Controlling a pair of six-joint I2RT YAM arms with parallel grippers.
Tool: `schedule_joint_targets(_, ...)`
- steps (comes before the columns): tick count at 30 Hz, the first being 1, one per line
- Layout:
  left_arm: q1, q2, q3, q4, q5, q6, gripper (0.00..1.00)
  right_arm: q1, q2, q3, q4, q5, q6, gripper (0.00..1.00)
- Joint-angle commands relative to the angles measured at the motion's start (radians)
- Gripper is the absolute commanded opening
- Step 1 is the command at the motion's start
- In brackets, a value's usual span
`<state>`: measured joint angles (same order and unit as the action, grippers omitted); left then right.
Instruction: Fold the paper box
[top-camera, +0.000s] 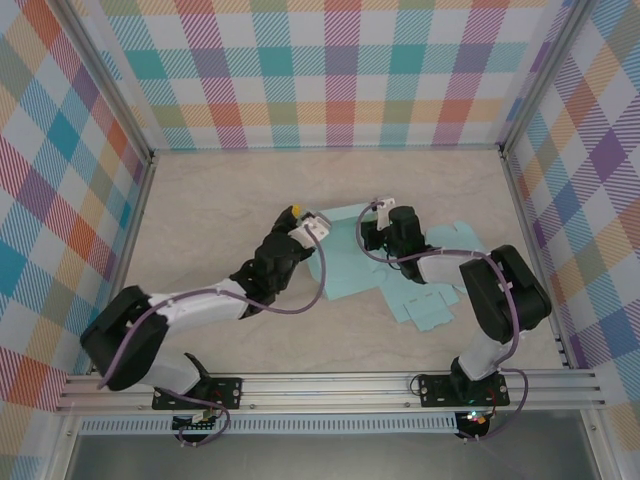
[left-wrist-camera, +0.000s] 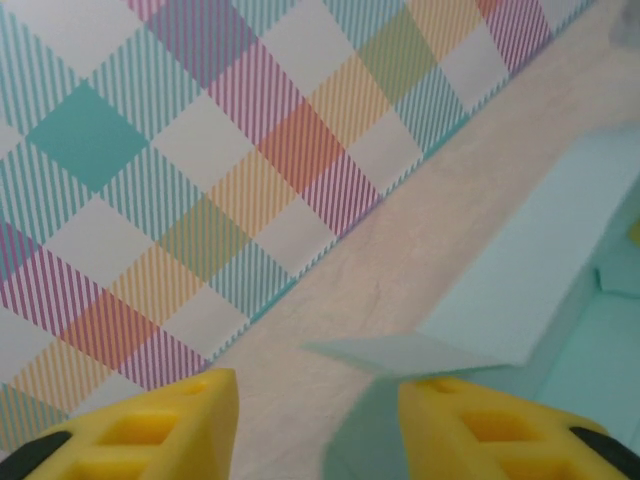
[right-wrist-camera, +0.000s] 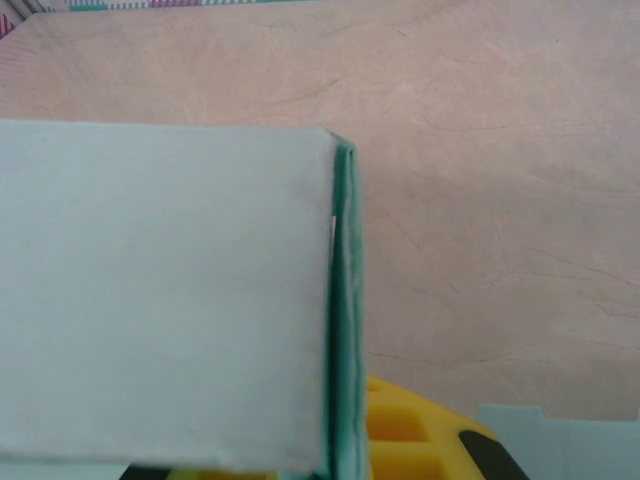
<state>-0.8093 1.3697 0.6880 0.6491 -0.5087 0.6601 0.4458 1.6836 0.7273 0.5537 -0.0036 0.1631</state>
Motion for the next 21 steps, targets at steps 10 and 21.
schedule_joint_targets(10,0.046,-0.384,0.124,-0.671,0.05,-0.661,1.0,0.001,-0.183,-0.001,-0.253,-0.071,0.053,0.03)
schedule_joint_targets(21,0.177,-0.354,0.143,-0.802,0.424,-0.775,1.0,0.007,-0.294,0.084,-0.563,-0.124,0.152,0.06)
